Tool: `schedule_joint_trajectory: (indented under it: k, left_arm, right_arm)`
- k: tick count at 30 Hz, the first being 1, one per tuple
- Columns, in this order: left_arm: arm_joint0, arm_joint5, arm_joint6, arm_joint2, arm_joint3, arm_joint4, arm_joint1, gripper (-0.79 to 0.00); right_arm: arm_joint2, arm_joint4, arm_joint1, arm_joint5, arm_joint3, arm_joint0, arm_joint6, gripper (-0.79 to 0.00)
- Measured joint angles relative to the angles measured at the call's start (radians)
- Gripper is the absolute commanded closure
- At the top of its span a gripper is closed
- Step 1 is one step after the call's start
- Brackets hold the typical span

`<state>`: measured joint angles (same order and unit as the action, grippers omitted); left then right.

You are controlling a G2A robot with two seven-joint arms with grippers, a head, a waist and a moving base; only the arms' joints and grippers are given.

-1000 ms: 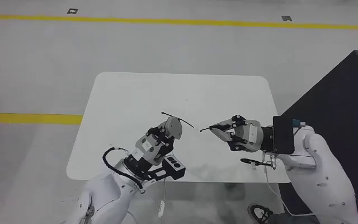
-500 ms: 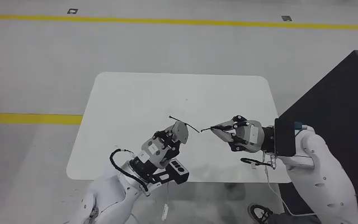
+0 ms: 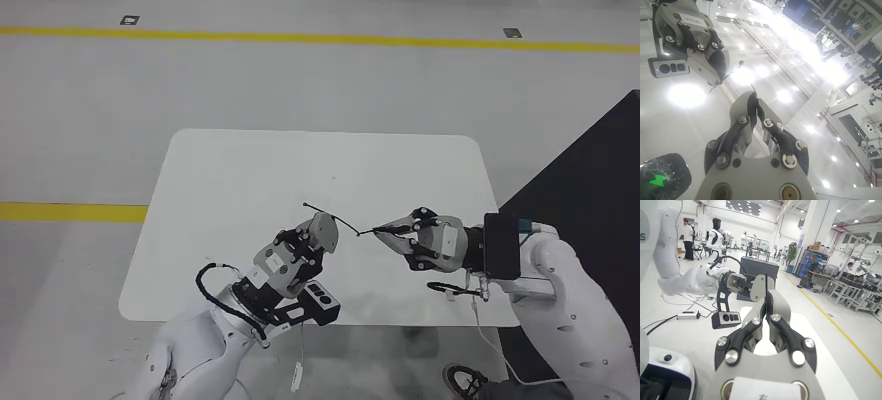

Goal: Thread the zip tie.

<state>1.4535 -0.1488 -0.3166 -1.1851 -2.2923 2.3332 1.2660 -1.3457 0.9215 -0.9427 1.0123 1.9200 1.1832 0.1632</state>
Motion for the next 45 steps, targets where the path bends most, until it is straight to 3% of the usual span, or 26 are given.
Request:
schedule_joint_trajectory:
  k: [45]
  left_arm:
    - [0.008,0.0,-0.001,-0.005,0.001,-0.019,0.008,0.0]
  right_arm:
    - [-0.004,0.014,0.004,0.0,0.011,0.001,0.016,0.0]
